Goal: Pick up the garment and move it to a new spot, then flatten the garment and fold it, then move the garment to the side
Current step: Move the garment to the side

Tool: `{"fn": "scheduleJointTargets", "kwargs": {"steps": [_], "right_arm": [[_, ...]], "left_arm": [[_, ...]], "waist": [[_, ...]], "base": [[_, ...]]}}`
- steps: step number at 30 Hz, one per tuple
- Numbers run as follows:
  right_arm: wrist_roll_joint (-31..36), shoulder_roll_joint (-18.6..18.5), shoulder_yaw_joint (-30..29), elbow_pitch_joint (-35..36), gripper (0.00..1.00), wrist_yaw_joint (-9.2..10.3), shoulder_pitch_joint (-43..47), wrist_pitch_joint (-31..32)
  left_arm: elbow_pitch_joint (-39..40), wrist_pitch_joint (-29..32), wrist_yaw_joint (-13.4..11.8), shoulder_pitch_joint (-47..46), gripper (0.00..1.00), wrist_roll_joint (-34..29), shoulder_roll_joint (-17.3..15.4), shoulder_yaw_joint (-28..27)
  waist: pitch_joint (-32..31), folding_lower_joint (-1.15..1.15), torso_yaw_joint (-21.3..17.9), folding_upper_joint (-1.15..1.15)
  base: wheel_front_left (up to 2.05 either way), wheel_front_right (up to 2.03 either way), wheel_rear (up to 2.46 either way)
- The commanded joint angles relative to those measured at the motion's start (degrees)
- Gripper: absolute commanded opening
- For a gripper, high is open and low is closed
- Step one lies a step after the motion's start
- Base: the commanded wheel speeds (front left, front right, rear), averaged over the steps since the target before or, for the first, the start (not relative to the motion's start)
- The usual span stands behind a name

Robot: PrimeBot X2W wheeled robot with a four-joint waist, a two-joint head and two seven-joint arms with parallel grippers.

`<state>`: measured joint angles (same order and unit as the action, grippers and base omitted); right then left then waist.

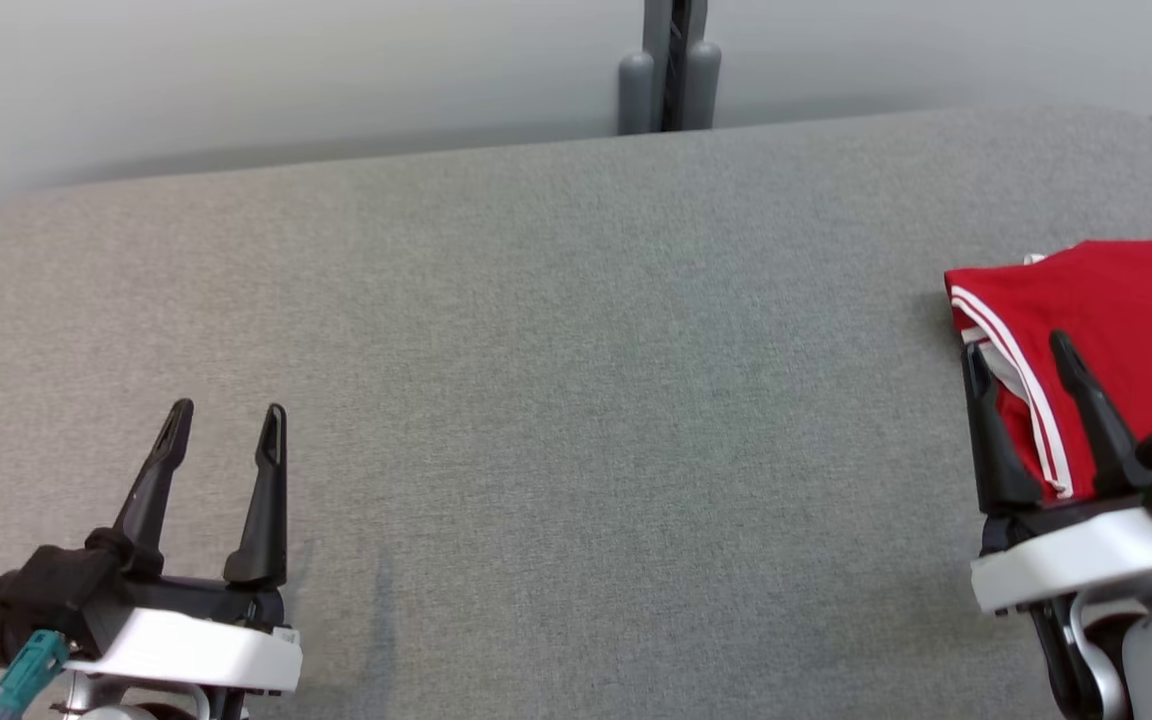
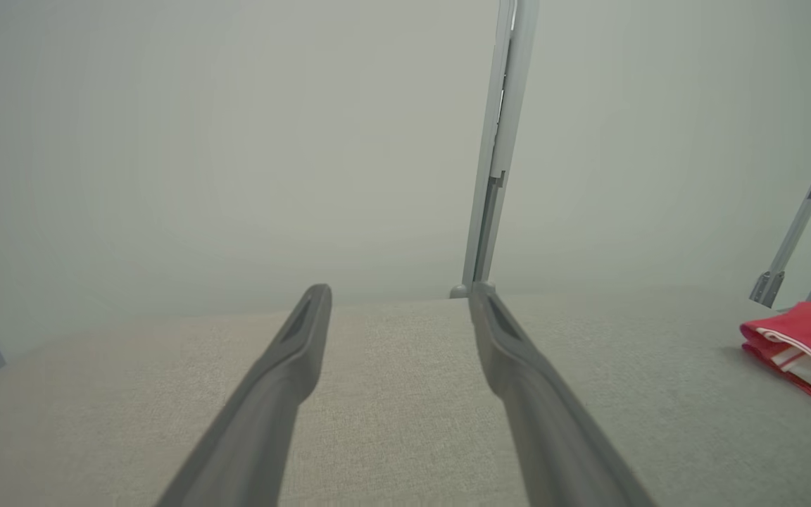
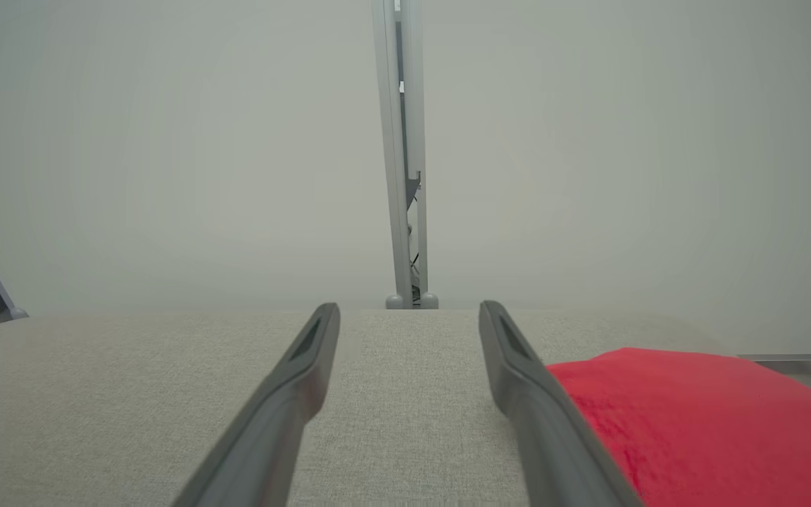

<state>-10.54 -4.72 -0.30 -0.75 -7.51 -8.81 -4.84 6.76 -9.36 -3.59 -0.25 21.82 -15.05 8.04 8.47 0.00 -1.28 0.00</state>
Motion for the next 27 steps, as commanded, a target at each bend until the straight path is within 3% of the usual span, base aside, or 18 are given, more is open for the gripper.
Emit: {"fn": "scheduleJointTargets", "kwargs": {"steps": [1, 13, 27], "right_arm": [[0.28, 0.02, -0.11, 0.61, 1.0, 0.05, 1.27, 0.36], [0.43, 0.83, -1.76, 5.61, 1.0, 0.05, 11.56, 3.42], [0.68, 1.36, -3.72, 9.27, 1.0, 0.05, 15.3, 5.56]], "left_arm": [[-0.19, -0.14, -0.08, 0.47, 1.0, 0.4, -0.03, -0.01], [-2.26, 1.64, 0.02, 4.91, 1.0, 1.18, -0.27, 1.8], [-2.88, 1.67, 0.06, 6.58, 1.0, 1.87, -1.12, 2.05]], "waist": [[-1.19, 0.0, 0.68, 0.0], [-7.59, 0.0, 1.1, 0.0], [-8.95, 0.0, 1.54, 0.0]], "base": [[0.0, 0.0, 0.0], [0.0, 0.0, 0.0], [0.0, 0.0, 0.0]]}}
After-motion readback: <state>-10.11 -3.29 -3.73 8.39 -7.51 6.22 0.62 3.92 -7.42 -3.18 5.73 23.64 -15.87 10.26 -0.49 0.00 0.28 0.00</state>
